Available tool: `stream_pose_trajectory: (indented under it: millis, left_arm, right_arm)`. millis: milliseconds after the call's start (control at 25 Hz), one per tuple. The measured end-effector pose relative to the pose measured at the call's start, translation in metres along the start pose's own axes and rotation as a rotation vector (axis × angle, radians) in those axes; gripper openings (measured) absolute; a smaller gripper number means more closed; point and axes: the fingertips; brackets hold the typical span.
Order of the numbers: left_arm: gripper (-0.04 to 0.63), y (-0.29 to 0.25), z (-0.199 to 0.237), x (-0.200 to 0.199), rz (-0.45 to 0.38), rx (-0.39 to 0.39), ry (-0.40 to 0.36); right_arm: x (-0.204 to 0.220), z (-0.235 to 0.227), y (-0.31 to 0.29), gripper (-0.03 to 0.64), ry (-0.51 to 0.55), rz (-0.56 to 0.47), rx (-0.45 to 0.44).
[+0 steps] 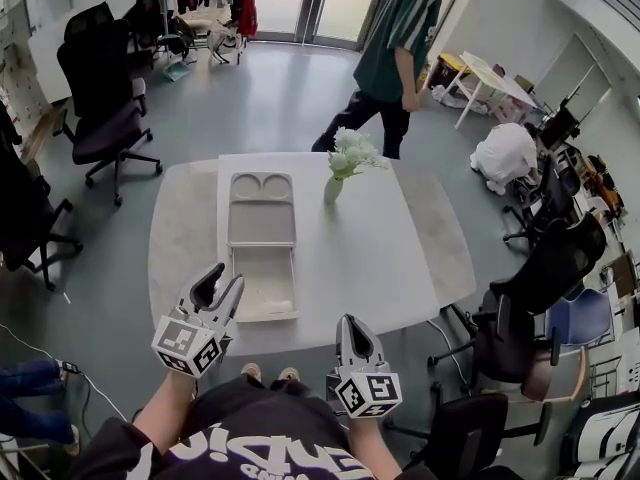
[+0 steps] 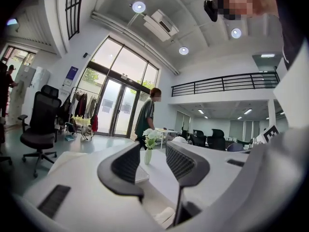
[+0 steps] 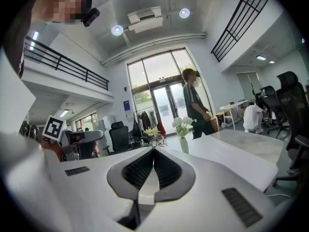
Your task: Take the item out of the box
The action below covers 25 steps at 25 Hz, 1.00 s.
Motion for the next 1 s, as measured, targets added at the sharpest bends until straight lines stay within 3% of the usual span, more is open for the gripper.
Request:
stream_pose_trajectory:
  millis: [160, 360, 600, 840, 1000]
  left_arm:
    - [0.275, -0.011, 0.004, 0.0, 0.014, -0.003, -0.01]
    - [0.284, -0.028, 0.005, 0.012, 0.107, 0.055, -0.051]
    - [0.284, -0.06, -0.004, 0.052, 0.304, 0.209, -0.166]
    - [0.282, -0.08, -0.023, 0.122, 0.554, 0.388, -0.291]
    - [0.282, -0.087, -0.028, 0.168, 0.7, 0.465, -0.353]
  right_arm:
    - [0.0, -0.003, -0.008, 0.023, -0.003, 0.005, -0.012]
    - [0.0, -0.006, -0.018, 0.023, -0.018, 0.018, -0.027]
    - [0.002, -0.01, -0.027, 0.023, -0.031, 0.028, -0.036]
    - [0.006, -0.017, -0.03, 0.023, -0.043, 0.037, -0.026]
    - [0.009, -0.023, -0.029, 0.023, -0.051, 0.042, -0.014]
Point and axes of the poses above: the fingertips, and each gripper's own axes: y backward along the fingers, z to its left, x out of its underside, and after that the axes turned 1 degree about y, right-handed
